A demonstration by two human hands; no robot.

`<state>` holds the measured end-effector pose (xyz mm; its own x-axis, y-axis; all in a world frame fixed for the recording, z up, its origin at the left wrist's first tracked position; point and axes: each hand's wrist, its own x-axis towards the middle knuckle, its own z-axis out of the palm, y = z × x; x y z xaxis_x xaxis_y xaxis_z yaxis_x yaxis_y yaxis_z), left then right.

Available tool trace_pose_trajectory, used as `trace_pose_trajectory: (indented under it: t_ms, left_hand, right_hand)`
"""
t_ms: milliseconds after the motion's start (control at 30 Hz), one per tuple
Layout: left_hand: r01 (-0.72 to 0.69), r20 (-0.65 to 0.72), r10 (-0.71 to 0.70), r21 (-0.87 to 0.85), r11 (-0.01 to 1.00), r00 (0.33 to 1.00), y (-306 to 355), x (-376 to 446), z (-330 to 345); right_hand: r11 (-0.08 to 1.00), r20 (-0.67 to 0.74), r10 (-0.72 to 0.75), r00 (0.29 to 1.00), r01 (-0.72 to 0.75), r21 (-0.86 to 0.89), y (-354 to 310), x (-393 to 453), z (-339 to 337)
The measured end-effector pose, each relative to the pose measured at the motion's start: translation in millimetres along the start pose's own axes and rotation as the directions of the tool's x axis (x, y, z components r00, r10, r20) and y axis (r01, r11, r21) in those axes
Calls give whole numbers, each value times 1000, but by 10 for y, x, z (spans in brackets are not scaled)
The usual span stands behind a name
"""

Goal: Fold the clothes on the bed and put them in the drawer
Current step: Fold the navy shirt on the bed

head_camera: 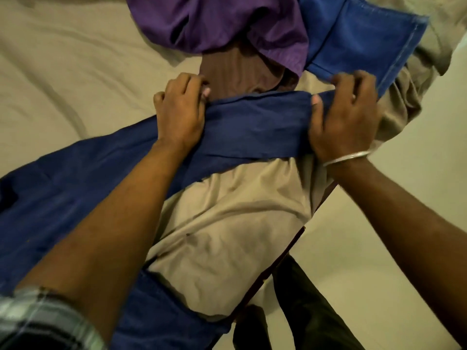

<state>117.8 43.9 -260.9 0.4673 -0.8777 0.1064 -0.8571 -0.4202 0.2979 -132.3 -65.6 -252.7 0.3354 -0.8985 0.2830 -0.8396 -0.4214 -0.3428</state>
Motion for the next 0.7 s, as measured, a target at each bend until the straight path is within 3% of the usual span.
trace_pose_trajectory:
  t_ms: [67,133,200,267,367,433,500,600,700]
  left_hand:
    - [103,-227,-142,-175,979,963,37,-300,-212]
    - [211,-340,-300,-274,938,891,0,-788,-414]
    - [327,-365,-410,-269,906,836,-111,-1395,-526]
    - [437,-373,-479,-197,878,795,-327,-2060,-594]
    - [644,-337,-629,-83,761,700,-649,-2963,-656]
    - [762,-235,-747,-38,647,622,-773,-3359,-681]
    - [832,-80,-830,-10,555,552,-823,-3545,-628]
    - [854,34,-854,31,520,519,-826,-3712,-508]
    - [844,36,-843,14,537,536,-757,-3747,-442]
  right_hand:
    - [966,28,-254,967,252,54,-287,-290,19]
    - [926,247,-378,893,359,118,-496,-654,123]
    - [947,460,-318,829,302,110,-559,-961,234]
    - [965,490,-249,835,256,54,-576,-1144,323]
    - [977,394,-208,895,207,46,-742,-1248,307]
    - [950,253,-294,922,253,182,-985,-1399,196]
    - [859,166,-443,881,364,360,-1256,-1701,49]
    - [760,339,-603,723,390,520,-1673,-2435,-166]
    - [835,561,-550,619,399,379,-1780,-3018,-185]
